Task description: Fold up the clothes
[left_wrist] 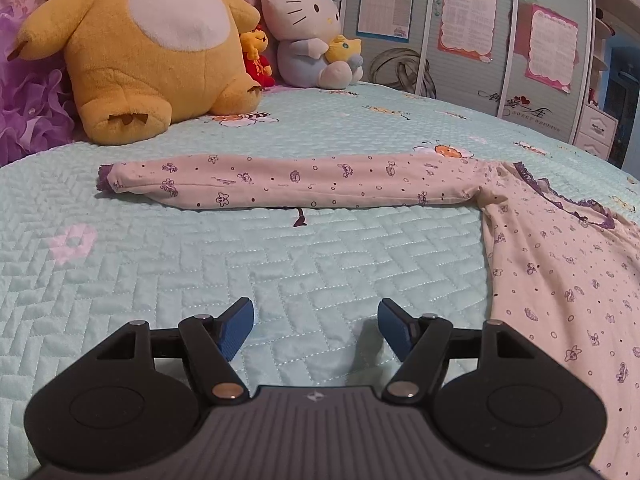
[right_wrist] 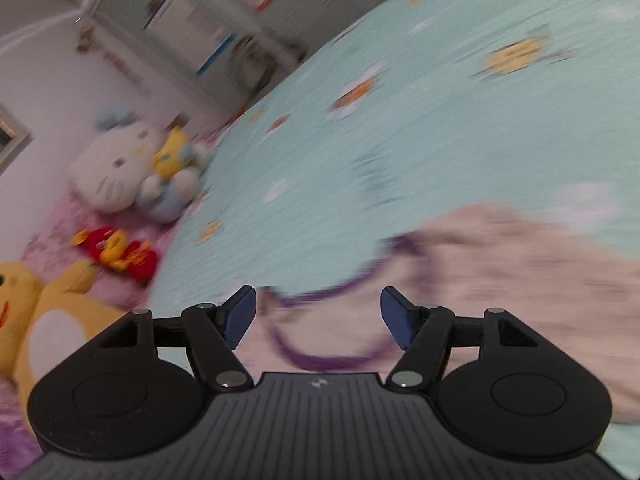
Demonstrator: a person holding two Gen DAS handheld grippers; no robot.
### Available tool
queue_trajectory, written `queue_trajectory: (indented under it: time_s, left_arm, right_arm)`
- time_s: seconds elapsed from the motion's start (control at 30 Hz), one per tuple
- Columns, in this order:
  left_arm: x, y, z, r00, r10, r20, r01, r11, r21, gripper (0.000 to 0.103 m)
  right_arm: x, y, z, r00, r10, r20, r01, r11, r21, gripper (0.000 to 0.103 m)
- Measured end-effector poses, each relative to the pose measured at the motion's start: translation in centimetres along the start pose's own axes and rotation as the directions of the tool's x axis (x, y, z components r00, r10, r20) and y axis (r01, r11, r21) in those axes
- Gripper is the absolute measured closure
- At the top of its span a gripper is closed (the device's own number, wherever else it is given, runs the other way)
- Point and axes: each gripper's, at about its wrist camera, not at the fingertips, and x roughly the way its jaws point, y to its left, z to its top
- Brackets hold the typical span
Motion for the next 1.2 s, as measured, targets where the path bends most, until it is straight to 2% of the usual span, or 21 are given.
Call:
queue_trajectory:
  time_s: [0.13,0.23,0.37,0.47,0.57,0.73,0.8,0.9,0.97,1.0,1.03,1.1,1.13,1.2]
  left_arm:
    - [0.1,0.1,0.0,1.0,-0.004,-0.006,0.004,1.0,-0.005,0.03]
    - [0.1,0.1,0.0,1.0,-0.005,-0.004,0.005,1.0,-0.006,0.03]
    - [-0.2,0.1,0.1,1.0,-0.005,0.007,0.005,1.0,-0.006,0.03]
    - [-1.6,0.2,0.4,0.999,0.02,0.036,-0.019,1.0,-0.02,0.03]
    - [-3.6,-0.1,0.7,0.998,0.039,0.058,-0.038,0.999,-0.015,0.03]
    - [-7.4,-1.5,0.1,0.998,0.033,0.059,-0.035,0.999,0.029,0.03]
    - [-8.3,-2.2,-0.3,0.999,0.026,0.048,-0.028,0.999,0.043,0.03]
    - [-9.4,-3.4,-0.6,0.999,0.019,0.039,-0.022,0.998,0.067,0.03]
    - [-9.9,-4.1,-0.6,0.999,0.015,0.037,-0.018,0.997,0.081,0.03]
    - [-10.1,-4.5,-0.6,0.999,0.012,0.035,-0.015,0.996,0.088,0.03]
    - [-10.4,-4.8,-0.5,0.999,0.008,0.034,-0.011,0.995,0.097,0.03]
    - [-11.2,-5.4,-0.3,0.999,-0.002,0.048,-0.003,0.994,0.112,0.03]
    - [-11.5,-5.6,-0.3,0.998,-0.009,0.056,0.002,0.993,0.118,0.029]
    - [-12.0,-5.8,-0.2,0.998,-0.017,0.062,0.009,0.992,0.128,0.029]
  right_arm:
    - [-8.4,-7.7,-2.2,0.985,-0.157,0.07,0.155,0.988,0.025,0.034]
    - [-14.7,-14.2,-5.3,0.968,-0.232,0.094,0.215,0.963,0.16,0.034]
    - [-22.8,-20.8,-12.6,0.964,-0.174,0.201,0.084,0.916,0.392,0.034]
    - [-27.7,-23.7,-17.3,0.946,-0.183,0.267,0.041,0.886,0.461,0.034]
    - [-30.9,-26.0,-19.7,0.925,-0.171,0.34,-0.022,0.867,0.498,0.034]
    - [-32.4,-29.5,-19.2,0.888,-0.152,0.434,-0.141,0.808,0.573,0.034]
    - [-31.4,-29.4,-17.8,0.887,-0.162,0.432,-0.116,0.828,0.548,0.034]
    - [-29.1,-28.3,-15.7,0.907,-0.209,0.367,0.015,0.884,0.468,0.035]
    - [-27.4,-27.6,-14.8,0.922,-0.221,0.316,0.077,0.909,0.411,0.046]
    - [-26.7,-27.3,-14.4,0.929,-0.224,0.294,0.099,0.917,0.386,0.068]
    - [-26.2,-27.0,-14.0,0.925,-0.276,0.26,0.169,0.914,0.37,0.102]
    - [-25.9,-26.4,-13.4,0.906,-0.361,0.223,0.277,0.902,0.332,0.103]
    - [-26.4,-26.0,-13.3,0.899,-0.371,0.234,0.292,0.904,0.312,0.103]
    - [-28.9,-24.6,-12.8,0.869,-0.396,0.296,0.326,0.909,0.259,0.103]
